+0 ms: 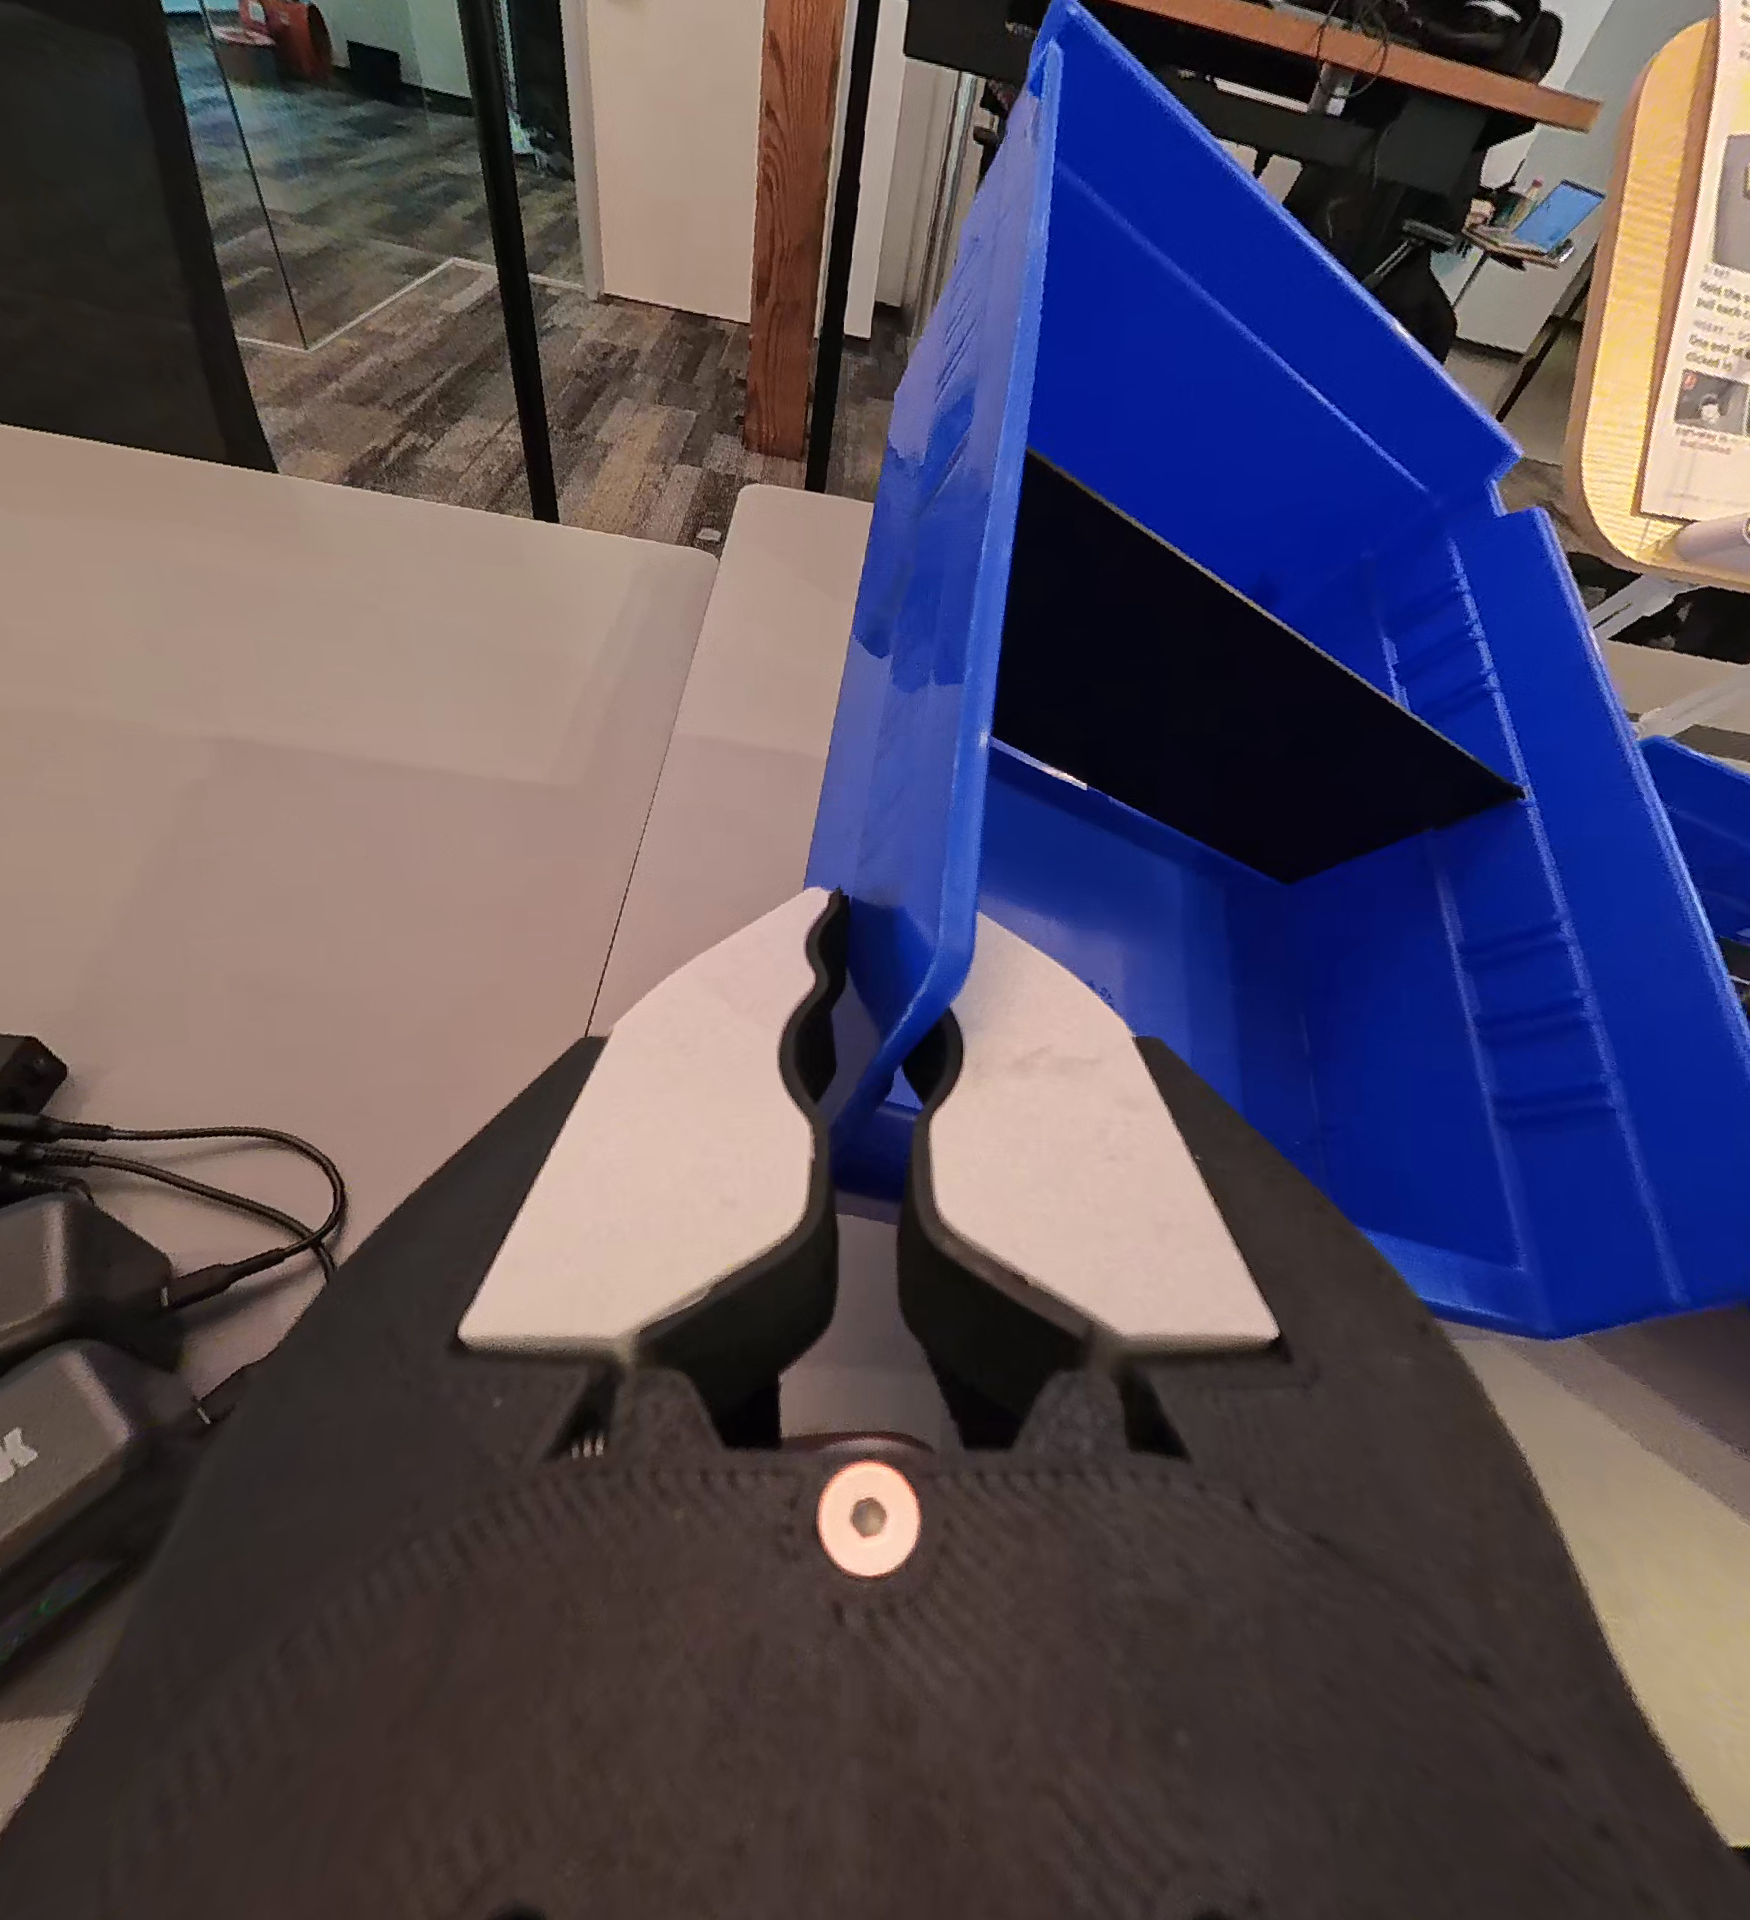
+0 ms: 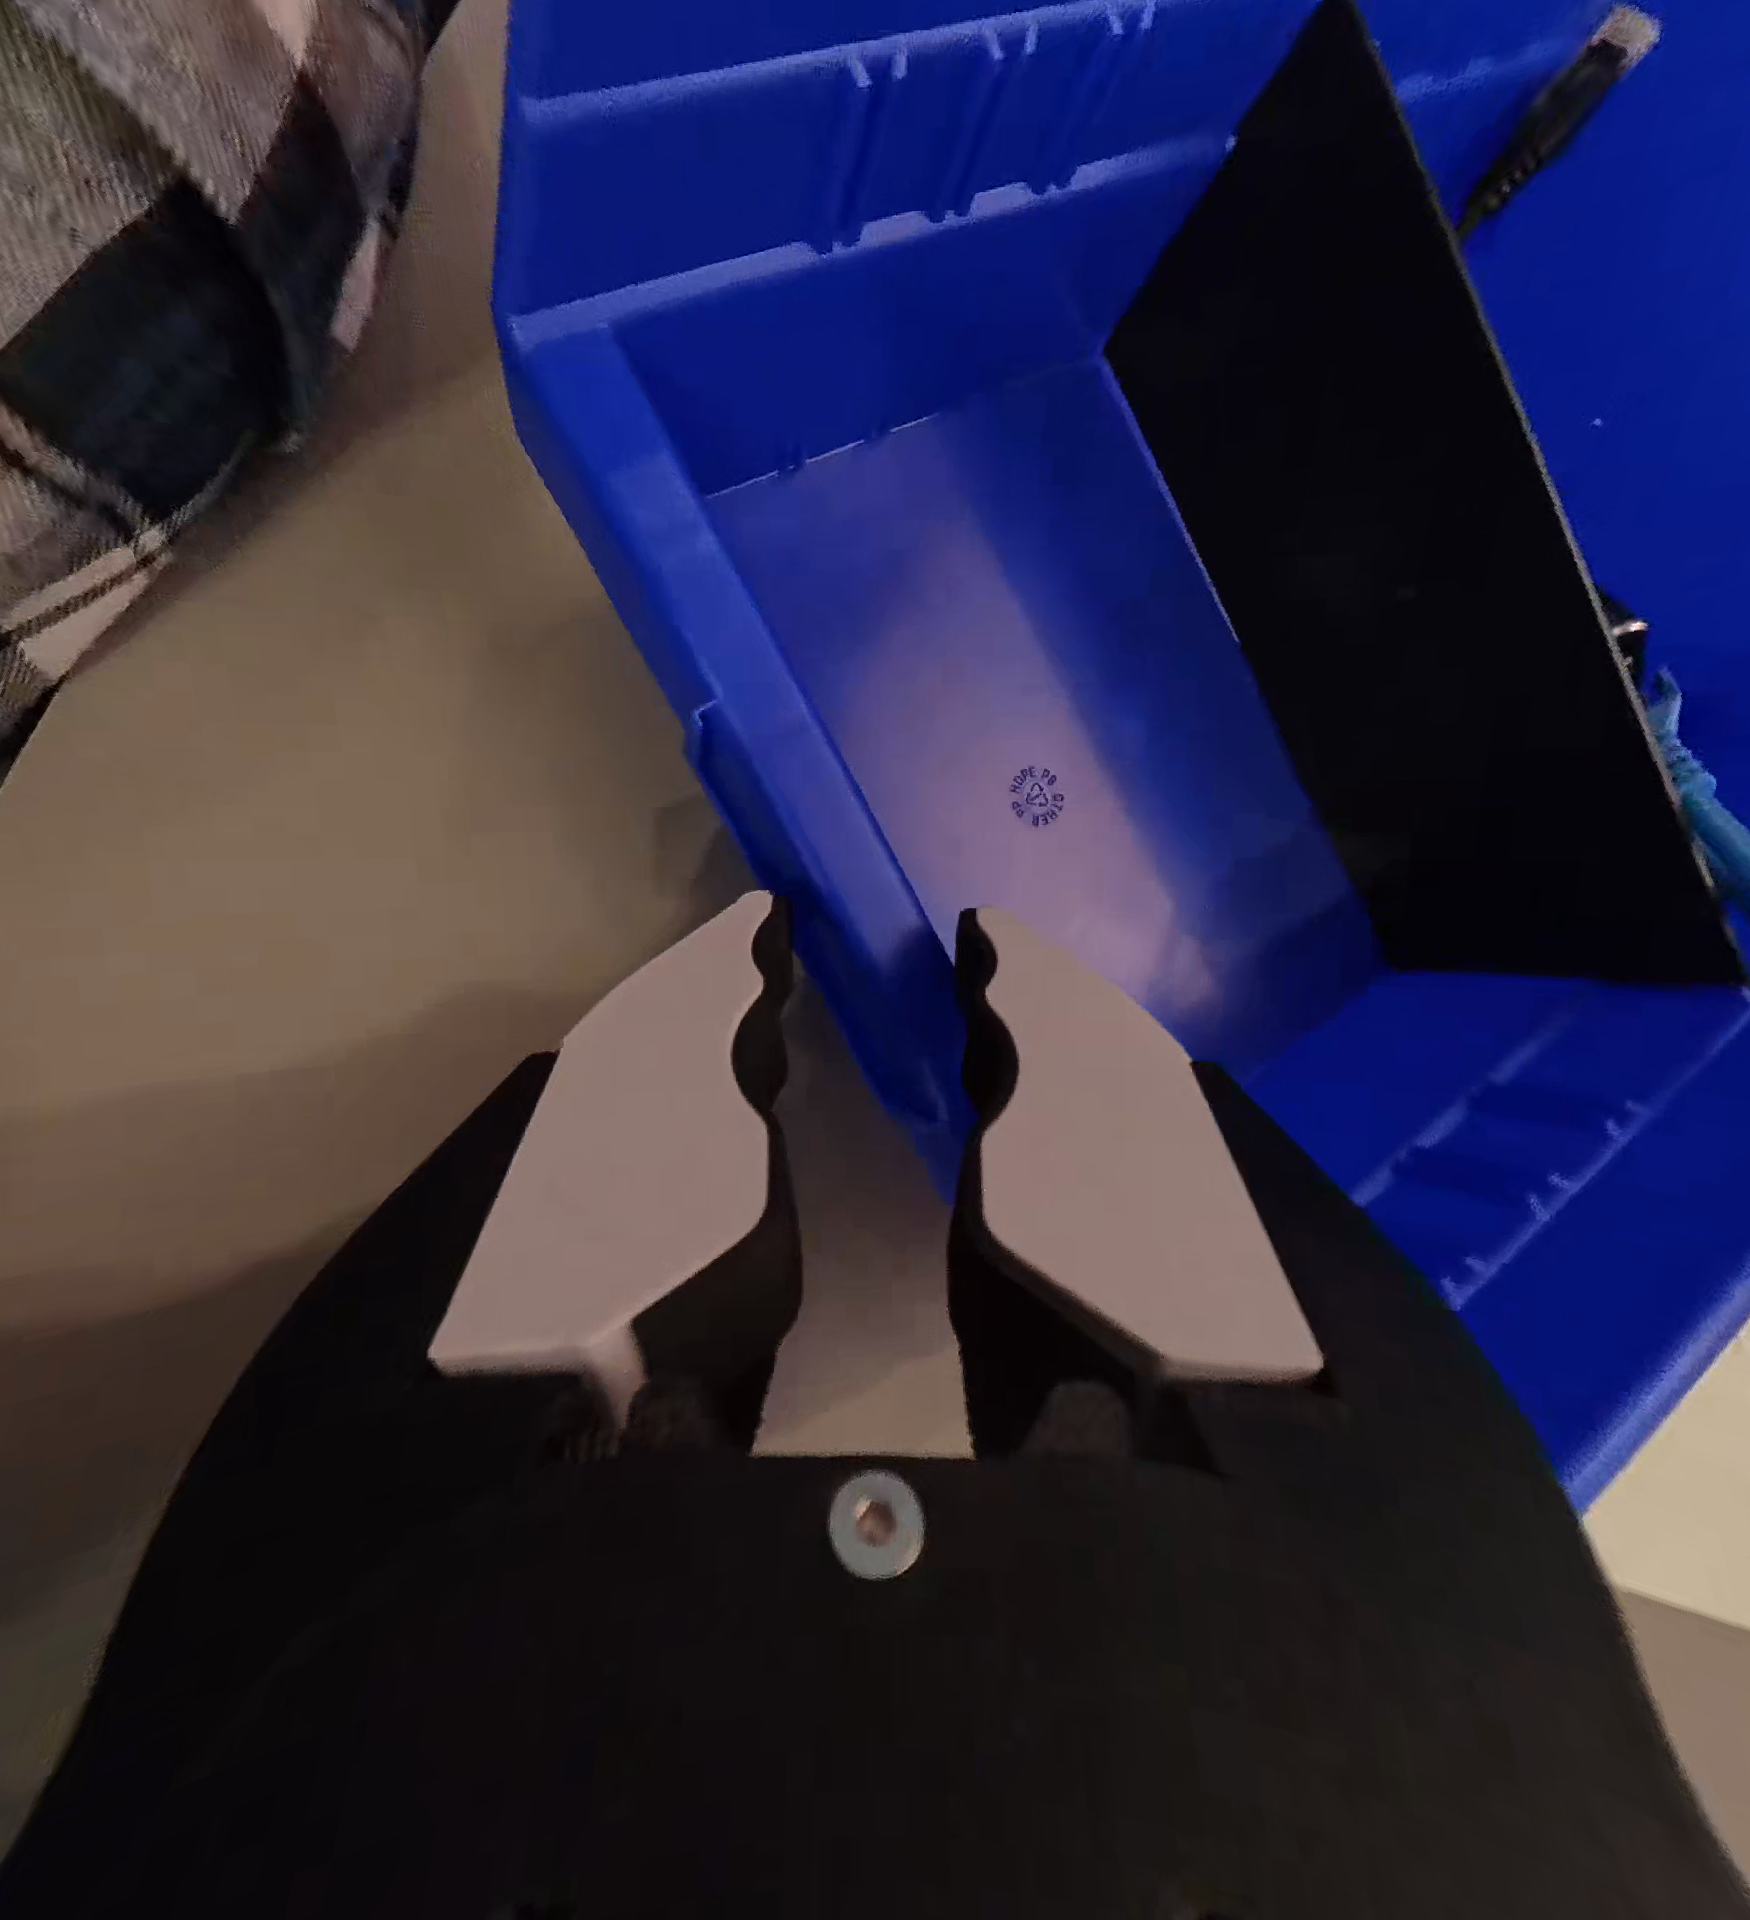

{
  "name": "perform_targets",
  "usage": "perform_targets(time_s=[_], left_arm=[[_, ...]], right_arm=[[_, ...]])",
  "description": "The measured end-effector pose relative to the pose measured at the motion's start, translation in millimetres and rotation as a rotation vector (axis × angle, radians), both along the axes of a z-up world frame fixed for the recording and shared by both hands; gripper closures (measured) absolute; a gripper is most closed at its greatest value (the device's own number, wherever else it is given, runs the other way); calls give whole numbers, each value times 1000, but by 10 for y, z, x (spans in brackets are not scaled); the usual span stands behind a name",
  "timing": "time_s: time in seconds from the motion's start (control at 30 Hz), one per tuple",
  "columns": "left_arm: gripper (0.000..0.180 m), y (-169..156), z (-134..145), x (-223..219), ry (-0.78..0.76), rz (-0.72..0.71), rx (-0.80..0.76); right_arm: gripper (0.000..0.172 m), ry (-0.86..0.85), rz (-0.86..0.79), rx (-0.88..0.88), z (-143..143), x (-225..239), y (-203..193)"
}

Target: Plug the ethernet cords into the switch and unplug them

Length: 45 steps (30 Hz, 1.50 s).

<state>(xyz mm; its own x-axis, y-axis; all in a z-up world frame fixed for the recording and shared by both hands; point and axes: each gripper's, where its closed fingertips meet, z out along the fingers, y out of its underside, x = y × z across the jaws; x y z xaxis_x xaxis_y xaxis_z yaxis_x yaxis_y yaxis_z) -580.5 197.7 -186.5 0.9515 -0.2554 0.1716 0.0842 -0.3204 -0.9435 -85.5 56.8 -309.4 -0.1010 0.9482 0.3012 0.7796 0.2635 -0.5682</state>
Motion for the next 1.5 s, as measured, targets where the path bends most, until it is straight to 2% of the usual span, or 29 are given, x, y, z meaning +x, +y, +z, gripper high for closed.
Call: perform_targets(time_s=[0.2,0.37,0.73,0.9,1.0,1.07,1.1,1.2,1.27,1.3,1.4,1.5], left_arm=[[173,-47,-6,-157,-10,34,6],[172,-155,17,-396,-16,81,18],[172,-390,164,-845,-2,192,37],[172,-465,251,-922,-4,217,51],[172,-498,284,-903,-8,214,53],[172,-521,315,-845,-5,187,55],[172,-533,327,-804,-6,162,52],[172,-551,380,-601,4,65,56],[172,-544,439,-375,26,-30,78],[172,-541,477,-226,44,-88,97],[172,-522,578,353,80,-275,122],[172,-475,684,1132,77,-436,151]], right_arm=[[144,-10,-2,19,-4,-472,282],[148,13,-33,-11,-8,-1046,574],[148,5,-424,-44,-26,-2351,1815],[148,19,-545,-28,-30,-2743,2420],[146,4,-560,-64,-27,-2868,2615],[108,29,-520,-104,37,-2874,2534],[104,64,-478,-124,116,-2848,2415],[102,175,-364,-125,428,-2530,1931],[113,256,-293,-123,625,-2163,1528],[112,279,-275,-147,675,-1945,1338],[118,348,-266,-227,754,-1245,855],[122,414,-310,-296,811,-591,418]])
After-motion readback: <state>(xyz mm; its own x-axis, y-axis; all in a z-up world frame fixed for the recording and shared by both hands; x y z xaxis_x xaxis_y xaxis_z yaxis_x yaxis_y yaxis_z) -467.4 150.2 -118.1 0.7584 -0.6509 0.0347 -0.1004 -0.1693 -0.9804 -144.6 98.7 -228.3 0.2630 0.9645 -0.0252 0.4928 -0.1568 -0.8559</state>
